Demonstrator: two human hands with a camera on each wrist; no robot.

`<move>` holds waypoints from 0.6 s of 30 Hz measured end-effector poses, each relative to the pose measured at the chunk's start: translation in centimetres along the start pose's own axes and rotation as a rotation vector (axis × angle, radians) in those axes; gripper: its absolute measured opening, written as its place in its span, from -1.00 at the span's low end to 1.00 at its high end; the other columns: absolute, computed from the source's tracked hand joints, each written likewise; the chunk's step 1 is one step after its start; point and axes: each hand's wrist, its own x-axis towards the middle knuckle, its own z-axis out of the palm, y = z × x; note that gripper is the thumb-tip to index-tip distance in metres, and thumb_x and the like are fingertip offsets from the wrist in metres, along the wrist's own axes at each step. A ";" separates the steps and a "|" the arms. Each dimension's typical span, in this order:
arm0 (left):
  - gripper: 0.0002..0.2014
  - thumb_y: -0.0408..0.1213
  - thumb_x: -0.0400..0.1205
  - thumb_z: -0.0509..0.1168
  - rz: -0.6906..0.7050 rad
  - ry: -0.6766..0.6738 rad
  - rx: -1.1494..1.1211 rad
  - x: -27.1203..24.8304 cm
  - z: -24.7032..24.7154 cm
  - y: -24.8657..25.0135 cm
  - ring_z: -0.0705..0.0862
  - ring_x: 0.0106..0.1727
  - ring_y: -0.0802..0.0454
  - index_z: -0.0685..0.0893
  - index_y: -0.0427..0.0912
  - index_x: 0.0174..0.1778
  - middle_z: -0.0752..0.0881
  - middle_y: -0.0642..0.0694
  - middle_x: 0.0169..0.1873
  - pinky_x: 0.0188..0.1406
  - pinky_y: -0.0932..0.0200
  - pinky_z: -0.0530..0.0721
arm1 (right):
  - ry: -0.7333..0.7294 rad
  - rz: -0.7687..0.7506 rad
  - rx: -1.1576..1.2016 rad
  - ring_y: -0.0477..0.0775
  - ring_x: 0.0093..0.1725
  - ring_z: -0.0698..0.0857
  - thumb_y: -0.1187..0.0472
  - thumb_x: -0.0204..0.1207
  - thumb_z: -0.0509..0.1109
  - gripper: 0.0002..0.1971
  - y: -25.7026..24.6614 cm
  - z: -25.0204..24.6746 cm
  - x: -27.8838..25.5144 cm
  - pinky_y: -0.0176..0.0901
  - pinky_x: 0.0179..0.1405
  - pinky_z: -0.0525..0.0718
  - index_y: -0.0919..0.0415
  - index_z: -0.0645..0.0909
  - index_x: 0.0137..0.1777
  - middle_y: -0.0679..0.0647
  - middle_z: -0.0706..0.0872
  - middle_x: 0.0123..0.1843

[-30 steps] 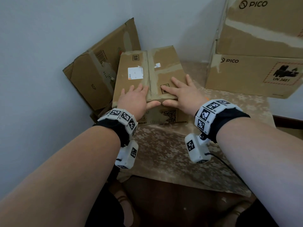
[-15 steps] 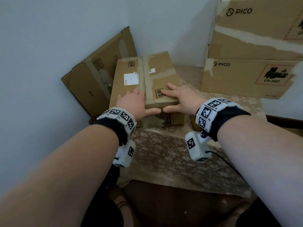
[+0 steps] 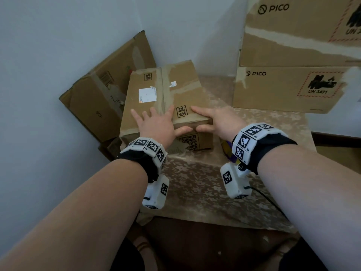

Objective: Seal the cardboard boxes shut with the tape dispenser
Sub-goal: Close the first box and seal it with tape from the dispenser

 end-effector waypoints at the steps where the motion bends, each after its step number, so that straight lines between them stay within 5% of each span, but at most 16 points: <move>1: 0.04 0.66 0.26 -0.26 -0.001 -0.005 0.004 0.0 0.0 0.0 0.32 0.52 -0.43 -0.04 0.21 0.65 0.33 -0.37 0.53 0.47 -0.58 -0.14 | -0.008 0.003 0.002 0.07 0.39 0.56 0.01 0.53 0.45 -0.31 0.1 0.1 0.0 -0.32 0.25 0.40 -0.24 0.26 0.61 0.08 0.53 0.52; 6: 0.09 0.68 0.20 -0.20 0.009 -0.031 0.011 -0.1 -0.2 0.0 0.31 0.53 -0.39 -0.05 0.21 0.65 0.32 -0.35 0.54 0.47 -0.59 -0.10 | -0.048 -0.015 -0.012 0.07 0.37 0.56 -0.08 0.51 0.44 -0.29 0.3 -0.3 0.1 -0.28 0.22 0.44 -0.27 0.22 0.62 0.06 0.54 0.51; 10: 0.09 0.66 0.19 -0.39 0.041 -0.055 -0.020 -0.2 -0.5 -0.4 0.21 0.60 -0.33 -0.08 0.22 0.65 0.23 -0.30 0.60 0.47 -0.58 -0.14 | -0.092 -0.042 -0.020 0.06 0.44 0.50 -0.20 0.59 0.26 -0.39 0.5 -1.1 0.4 -0.31 0.16 0.37 -0.26 0.20 0.63 0.00 0.48 0.56; 18: 0.04 0.60 0.24 -0.51 0.034 -0.039 -0.046 -0.2 -0.2 -0.3 0.19 0.62 -0.29 -0.05 0.21 0.65 0.17 -0.27 0.63 0.49 -0.54 -0.16 | -0.078 -0.062 0.007 0.06 0.46 0.50 -0.09 0.60 0.32 -0.42 0.8 -1.2 0.6 -0.33 0.22 0.36 -0.22 0.27 0.61 0.03 0.49 0.55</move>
